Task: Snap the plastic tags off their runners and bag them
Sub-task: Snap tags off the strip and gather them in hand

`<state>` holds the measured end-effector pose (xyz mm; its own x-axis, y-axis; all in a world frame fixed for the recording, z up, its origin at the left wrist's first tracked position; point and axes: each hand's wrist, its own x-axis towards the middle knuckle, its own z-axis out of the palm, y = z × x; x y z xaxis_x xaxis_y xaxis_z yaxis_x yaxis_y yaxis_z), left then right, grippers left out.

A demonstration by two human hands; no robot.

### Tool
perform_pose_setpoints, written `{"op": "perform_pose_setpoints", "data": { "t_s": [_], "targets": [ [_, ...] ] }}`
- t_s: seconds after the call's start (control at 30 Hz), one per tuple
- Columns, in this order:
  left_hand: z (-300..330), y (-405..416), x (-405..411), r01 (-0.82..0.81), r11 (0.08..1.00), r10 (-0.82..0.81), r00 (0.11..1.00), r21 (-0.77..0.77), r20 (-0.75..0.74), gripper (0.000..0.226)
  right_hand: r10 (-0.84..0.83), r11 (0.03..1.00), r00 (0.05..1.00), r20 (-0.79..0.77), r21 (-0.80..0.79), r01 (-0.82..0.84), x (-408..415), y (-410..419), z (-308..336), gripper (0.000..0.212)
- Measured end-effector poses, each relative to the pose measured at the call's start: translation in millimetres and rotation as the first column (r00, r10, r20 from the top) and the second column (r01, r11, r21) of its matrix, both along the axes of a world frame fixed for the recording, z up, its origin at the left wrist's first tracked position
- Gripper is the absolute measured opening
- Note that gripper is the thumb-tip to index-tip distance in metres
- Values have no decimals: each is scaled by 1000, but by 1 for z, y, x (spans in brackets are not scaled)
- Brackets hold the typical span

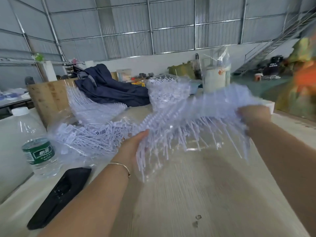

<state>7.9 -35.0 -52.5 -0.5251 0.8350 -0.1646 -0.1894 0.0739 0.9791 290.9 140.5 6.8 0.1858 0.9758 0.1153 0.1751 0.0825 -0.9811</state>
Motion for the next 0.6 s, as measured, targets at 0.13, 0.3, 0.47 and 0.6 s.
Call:
{"op": "perform_pose_setpoints", "data": {
  "t_s": [0.13, 0.3, 0.47, 0.6],
  "targets": [
    [-19, 12, 14, -186, 982, 154, 904, -43, -398, 26, 103, 981, 878, 467, -192, -13, 20, 18, -80, 24],
    [-24, 27, 18, -257, 966, 212, 813, -8, -542, 24, 86, 996, 897, 434, -66, -64, 21, 32, -74, 44],
    [-24, 30, 13, -289, 954, 189, 798, -87, -573, 52, 54, 998, 640, 766, -59, -14, 1, 38, -53, 47],
    [0, 25, 26, -143, 989, 55, 509, -21, -859, 83, 145, 888, 648, 748, 190, -418, -31, 8, -25, 57]
  ]
}}
